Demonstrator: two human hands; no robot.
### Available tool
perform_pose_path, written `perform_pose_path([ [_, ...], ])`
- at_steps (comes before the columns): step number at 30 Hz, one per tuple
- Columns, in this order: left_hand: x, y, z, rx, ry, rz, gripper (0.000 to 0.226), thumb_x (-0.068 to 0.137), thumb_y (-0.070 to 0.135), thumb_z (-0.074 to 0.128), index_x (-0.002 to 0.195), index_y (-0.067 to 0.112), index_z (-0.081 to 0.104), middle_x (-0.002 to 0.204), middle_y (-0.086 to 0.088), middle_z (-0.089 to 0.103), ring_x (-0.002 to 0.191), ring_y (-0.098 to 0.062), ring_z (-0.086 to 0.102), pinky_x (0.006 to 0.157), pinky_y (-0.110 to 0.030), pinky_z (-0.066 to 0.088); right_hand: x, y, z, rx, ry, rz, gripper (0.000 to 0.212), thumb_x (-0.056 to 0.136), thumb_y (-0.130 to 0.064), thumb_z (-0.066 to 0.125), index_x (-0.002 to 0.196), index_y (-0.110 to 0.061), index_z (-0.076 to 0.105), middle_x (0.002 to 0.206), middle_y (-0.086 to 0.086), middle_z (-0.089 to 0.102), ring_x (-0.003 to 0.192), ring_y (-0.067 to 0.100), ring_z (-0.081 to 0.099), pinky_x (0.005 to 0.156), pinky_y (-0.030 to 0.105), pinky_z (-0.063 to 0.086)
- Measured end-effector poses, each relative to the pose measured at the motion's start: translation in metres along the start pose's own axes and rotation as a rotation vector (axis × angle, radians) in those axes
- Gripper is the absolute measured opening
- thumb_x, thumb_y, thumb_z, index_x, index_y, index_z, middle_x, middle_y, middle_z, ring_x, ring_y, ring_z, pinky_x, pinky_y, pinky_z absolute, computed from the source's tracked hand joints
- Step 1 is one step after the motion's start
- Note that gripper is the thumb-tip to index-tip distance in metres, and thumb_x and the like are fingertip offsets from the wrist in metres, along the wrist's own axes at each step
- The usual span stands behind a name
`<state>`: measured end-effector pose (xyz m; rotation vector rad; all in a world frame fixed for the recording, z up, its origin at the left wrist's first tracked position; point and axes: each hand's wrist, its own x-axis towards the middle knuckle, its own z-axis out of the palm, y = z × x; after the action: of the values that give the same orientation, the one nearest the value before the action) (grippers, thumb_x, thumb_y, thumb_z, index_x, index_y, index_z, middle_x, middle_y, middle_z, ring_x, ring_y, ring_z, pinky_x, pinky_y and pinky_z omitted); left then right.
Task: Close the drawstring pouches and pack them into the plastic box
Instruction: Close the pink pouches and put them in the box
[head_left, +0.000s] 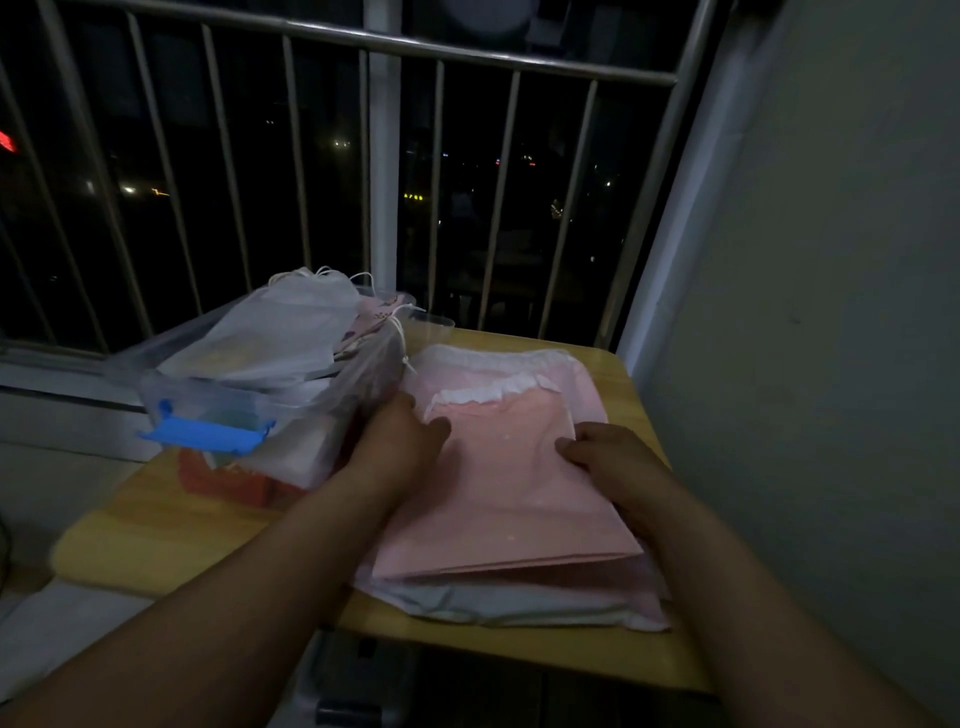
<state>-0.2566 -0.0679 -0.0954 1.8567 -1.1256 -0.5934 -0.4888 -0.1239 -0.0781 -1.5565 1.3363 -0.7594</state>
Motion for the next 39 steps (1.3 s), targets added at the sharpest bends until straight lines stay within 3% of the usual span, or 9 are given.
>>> perform_pose_path([
  [3,0.002,0.0,-0.001,-0.082,-0.025,-0.055,0.049,0.093,0.033,0.07,0.135,0.013,0.053,0.118,-0.01,0.064,0.102,-0.033,0.066,0.096,-0.041,0.054,-0.009,0.004,-0.013,0.172,-0.099,0.062,0.027,0.099,-0.002,0.06,0.076,-0.012,0.069,0.07,0.007,0.073,0.053,0.013,0.067,0.05,0.019,0.048],
  [7,0.005,0.001,0.0,-0.117,-0.105,-0.102,0.056,0.088,0.027,0.076,0.135,0.004,0.054,0.103,-0.017,0.072,0.091,-0.033,0.07,0.082,-0.038,0.057,-0.026,0.013,-0.028,0.273,-0.284,0.127,0.024,0.1,0.003,0.054,0.114,-0.005,0.073,0.115,0.019,0.076,0.096,0.029,0.075,0.078,0.038,0.062],
  [11,0.003,0.003,0.006,-0.149,-0.174,-0.102,0.046,0.087,0.021,0.08,0.127,0.012,0.059,0.098,-0.019,0.075,0.075,-0.028,0.068,0.072,-0.032,0.054,-0.03,0.021,-0.035,0.186,-0.277,0.145,0.024,0.099,-0.008,0.061,0.121,-0.002,0.069,0.116,0.019,0.075,0.107,0.036,0.07,0.101,0.049,0.052],
  [16,0.0,-0.003,0.012,0.203,-0.183,0.034,0.043,0.086,0.03,0.075,0.125,0.016,0.064,0.118,-0.008,0.07,0.103,-0.03,0.068,0.091,-0.032,0.054,-0.022,0.02,-0.018,0.123,-0.046,0.193,0.034,0.093,-0.038,0.073,0.102,-0.005,0.077,0.098,0.021,0.078,0.09,0.038,0.073,0.092,0.05,0.058],
  [19,0.0,-0.008,0.008,0.293,-0.148,0.125,0.055,0.083,0.031,0.072,0.135,0.023,0.055,0.125,-0.009,0.062,0.107,-0.028,0.063,0.1,-0.035,0.051,-0.019,0.018,-0.012,-0.002,-0.041,0.114,0.012,0.096,-0.018,0.068,0.1,-0.011,0.077,0.091,0.011,0.08,0.082,0.029,0.077,0.076,0.04,0.064],
  [23,0.001,-0.011,0.001,0.468,-0.176,0.282,0.07,0.087,0.041,0.073,0.15,0.036,0.044,0.154,-0.005,0.037,0.14,-0.03,0.04,0.117,-0.034,0.032,-0.021,0.013,-0.018,-0.086,-0.138,0.063,0.024,0.09,0.005,0.061,0.094,-0.013,0.078,0.088,0.009,0.079,0.075,0.019,0.074,0.068,0.029,0.061],
  [29,0.003,-0.007,0.003,0.603,-0.297,0.374,0.066,0.092,0.054,0.065,0.151,0.043,0.039,0.15,0.001,0.047,0.136,-0.028,0.042,0.112,-0.04,0.039,-0.03,0.006,-0.031,-0.104,-0.291,0.189,0.022,0.089,0.007,0.056,0.078,-0.006,0.068,0.065,0.01,0.065,0.046,0.016,0.06,0.048,0.022,0.045],
  [35,0.005,-0.006,0.009,0.574,-0.274,0.467,0.032,0.095,0.044,0.064,0.126,0.036,0.058,0.123,0.005,0.059,0.114,-0.021,0.054,0.095,-0.037,0.045,-0.017,0.01,-0.026,0.172,-0.117,0.222,0.034,0.097,-0.035,0.069,0.12,-0.011,0.073,0.106,0.014,0.079,0.096,0.031,0.076,0.093,0.045,0.06],
  [39,0.001,-0.003,0.01,0.659,-0.203,0.547,0.021,0.095,0.046,0.062,0.113,0.035,0.058,0.107,0.006,0.057,0.104,-0.021,0.054,0.083,-0.037,0.042,-0.007,0.015,-0.019,-0.094,-0.017,0.1,0.029,0.096,-0.035,0.069,0.119,-0.018,0.075,0.099,0.002,0.079,0.089,0.025,0.076,0.09,0.041,0.061],
])
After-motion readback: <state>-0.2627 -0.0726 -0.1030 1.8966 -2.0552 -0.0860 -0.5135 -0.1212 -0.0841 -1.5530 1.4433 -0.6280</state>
